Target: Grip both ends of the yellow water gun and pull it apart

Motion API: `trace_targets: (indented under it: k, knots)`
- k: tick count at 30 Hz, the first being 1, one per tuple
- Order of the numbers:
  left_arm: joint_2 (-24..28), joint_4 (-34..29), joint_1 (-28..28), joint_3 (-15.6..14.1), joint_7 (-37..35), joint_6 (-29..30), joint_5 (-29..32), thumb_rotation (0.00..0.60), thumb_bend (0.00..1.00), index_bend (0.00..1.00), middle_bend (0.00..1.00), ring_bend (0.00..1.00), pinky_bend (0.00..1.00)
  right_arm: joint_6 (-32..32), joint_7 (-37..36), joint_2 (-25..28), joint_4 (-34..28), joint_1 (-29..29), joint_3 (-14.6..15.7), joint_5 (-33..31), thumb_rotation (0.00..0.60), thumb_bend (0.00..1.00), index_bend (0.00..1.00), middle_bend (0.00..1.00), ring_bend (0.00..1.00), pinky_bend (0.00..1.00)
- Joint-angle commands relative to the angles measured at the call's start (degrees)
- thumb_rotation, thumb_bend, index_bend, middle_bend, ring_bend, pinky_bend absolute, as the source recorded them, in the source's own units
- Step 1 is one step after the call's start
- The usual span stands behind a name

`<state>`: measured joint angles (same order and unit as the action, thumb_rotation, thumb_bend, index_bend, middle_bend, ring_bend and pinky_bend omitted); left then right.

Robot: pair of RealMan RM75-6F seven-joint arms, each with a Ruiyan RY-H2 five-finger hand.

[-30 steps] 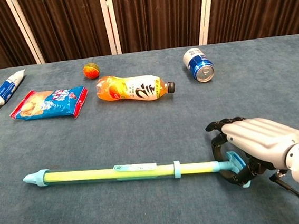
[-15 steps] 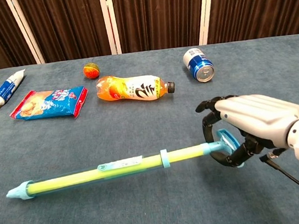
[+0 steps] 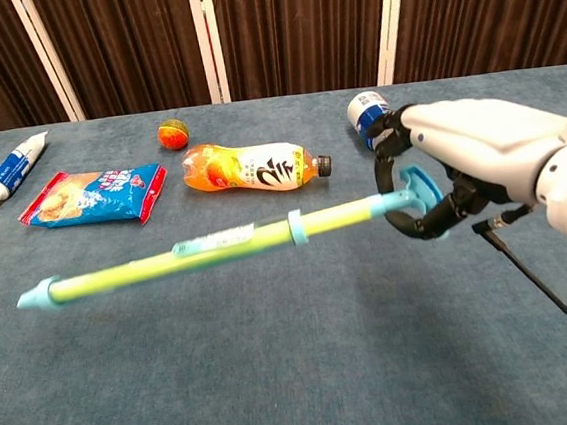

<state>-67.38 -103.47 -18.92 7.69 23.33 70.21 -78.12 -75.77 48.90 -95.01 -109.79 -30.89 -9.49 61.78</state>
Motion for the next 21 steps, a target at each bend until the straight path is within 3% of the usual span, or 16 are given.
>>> trace_targets:
  k: [1, 21]
  knots:
    - [-2.0, -1.2, -1.7, 0.2, 2.7, -1.6, 1.4, 0.6, 0.12, 0.29, 0.1, 0.0, 0.12, -1.4, 0.9, -1.1, 0.9, -0.3, -0.9, 0.1, 0.6, 0.61, 0.66, 0.13, 0.0, 0.0]
    - [-12.7, 1.9, -10.1, 3.1, 14.1, -6.1, 12.2, 0.6, 0.16, 0.39, 0.1, 0.0, 0.12, -4.5, 2.6, -3.4, 1.0, -1.6, -3.7, -1.0, 0.6, 0.62, 0.66, 0.13, 0.0, 0.0]
